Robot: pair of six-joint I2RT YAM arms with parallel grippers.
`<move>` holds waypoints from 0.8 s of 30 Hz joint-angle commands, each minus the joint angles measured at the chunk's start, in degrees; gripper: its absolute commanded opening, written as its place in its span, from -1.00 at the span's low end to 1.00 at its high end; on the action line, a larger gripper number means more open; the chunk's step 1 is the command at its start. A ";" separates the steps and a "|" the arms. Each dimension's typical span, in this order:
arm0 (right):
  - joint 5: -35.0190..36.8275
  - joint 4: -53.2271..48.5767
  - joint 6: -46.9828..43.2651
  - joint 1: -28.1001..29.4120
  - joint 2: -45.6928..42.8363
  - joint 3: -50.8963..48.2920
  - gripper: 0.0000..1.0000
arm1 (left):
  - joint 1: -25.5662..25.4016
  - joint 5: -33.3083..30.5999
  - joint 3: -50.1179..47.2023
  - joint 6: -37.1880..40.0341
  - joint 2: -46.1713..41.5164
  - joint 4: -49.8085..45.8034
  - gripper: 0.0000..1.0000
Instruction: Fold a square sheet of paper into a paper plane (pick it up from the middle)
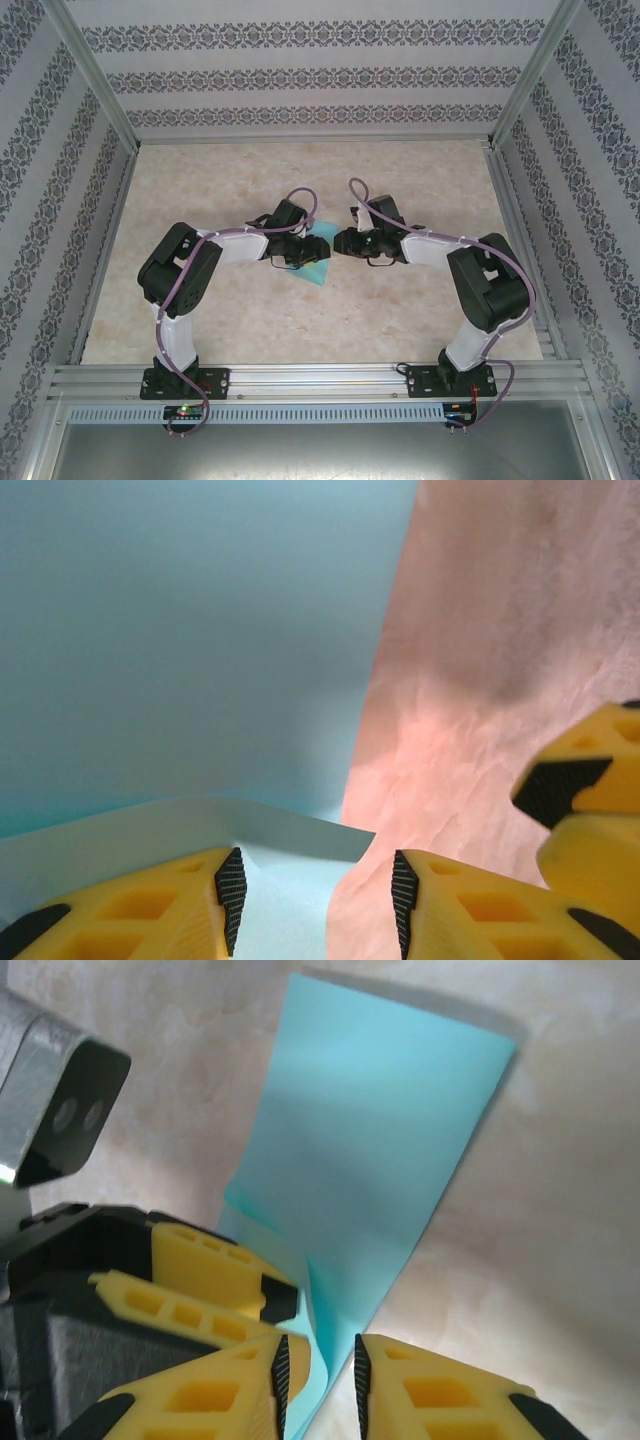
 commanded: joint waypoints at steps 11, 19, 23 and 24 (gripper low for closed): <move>-4.76 5.66 5.71 -0.28 -2.90 -5.33 -0.74 | -0.72 -2.57 -2.92 1.14 -0.80 0.43 -0.49; -4.94 8.08 7.47 1.24 -0.22 -4.15 -0.83 | -0.71 -1.92 -3.24 2.06 -0.42 0.21 -0.71; -4.71 8.79 8.10 2.07 2.14 -2.43 -0.87 | -0.71 -1.37 -3.20 2.61 -0.16 -0.13 -0.74; -4.68 8.89 8.17 2.24 2.61 -2.04 -0.87 | -0.68 -1.46 -3.14 2.83 -0.19 -0.30 -0.74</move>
